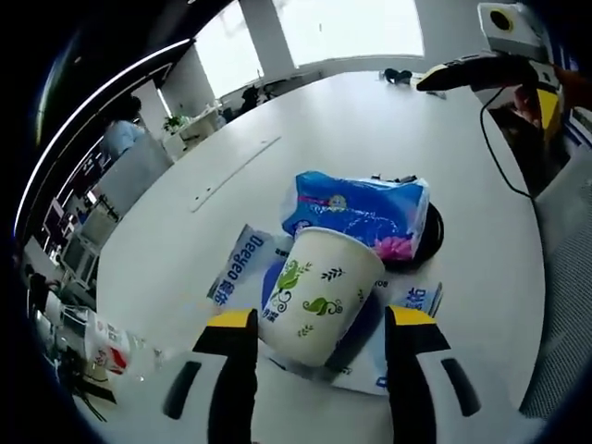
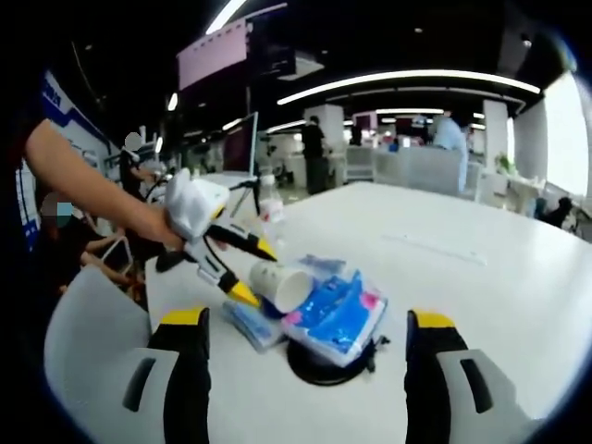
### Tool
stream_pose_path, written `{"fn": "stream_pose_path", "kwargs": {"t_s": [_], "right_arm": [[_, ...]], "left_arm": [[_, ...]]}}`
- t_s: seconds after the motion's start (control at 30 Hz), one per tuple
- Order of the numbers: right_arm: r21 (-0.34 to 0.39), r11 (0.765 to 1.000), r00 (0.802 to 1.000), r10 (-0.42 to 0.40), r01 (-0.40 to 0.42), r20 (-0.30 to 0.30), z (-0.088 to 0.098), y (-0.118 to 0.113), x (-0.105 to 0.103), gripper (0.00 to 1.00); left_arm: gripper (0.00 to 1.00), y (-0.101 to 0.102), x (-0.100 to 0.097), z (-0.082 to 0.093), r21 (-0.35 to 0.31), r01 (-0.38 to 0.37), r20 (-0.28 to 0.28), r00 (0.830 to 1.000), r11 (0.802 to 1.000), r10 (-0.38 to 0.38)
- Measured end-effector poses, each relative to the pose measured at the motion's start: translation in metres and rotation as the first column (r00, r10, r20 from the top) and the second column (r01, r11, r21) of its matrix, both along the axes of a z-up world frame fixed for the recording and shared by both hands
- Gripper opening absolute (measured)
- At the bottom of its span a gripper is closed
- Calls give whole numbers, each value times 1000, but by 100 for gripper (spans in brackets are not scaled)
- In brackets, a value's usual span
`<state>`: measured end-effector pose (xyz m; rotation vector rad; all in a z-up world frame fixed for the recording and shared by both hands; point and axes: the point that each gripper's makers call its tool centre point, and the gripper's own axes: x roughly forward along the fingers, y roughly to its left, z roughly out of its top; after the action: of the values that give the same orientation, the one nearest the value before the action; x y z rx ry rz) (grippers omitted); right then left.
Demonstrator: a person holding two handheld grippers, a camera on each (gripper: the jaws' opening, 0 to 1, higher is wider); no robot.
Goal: Arrange the tabletop items into an orderly group along one side of the table until the central work area is clear of visible clutter.
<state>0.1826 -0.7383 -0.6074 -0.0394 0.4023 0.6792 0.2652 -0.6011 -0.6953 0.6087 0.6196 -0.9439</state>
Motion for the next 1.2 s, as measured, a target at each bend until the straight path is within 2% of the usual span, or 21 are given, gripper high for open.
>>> {"fn": "stream_pose_path", "kwargs": {"t_s": [0.1,0.33,0.43,0.53,0.67,0.93,1.2], "right_arm": [[3,1000,1000,-1,1,-3,-1,0,2,85],[18,1000,1000,-13,13,-13,-4,-2,3,85],[21,1000,1000,-21,21,-20,-7,-4,3,84],[24,999,999,-30,30,-27,-9,-7,2,84],[22,999,999,-32,33,-34,-11,-8,3,84],[16,999,999,-30,31,-36,-11,-8,4,84],[20,999,999,-25,25,-44,-15,-5,2,84]], "left_arm": [[50,0,3,0,4,0,-9,1000,1000,0],[53,-7,8,-2,33,47,2,999,998,-47],[54,-11,7,-6,38,65,-8,998,997,-64],[54,-15,6,-10,71,103,-6,995,992,-103],[54,-17,6,-15,79,116,-20,993,990,-115],[43,-17,4,-22,117,156,-31,988,981,-154],[40,-15,4,-19,107,157,-13,988,982,-156]]}}
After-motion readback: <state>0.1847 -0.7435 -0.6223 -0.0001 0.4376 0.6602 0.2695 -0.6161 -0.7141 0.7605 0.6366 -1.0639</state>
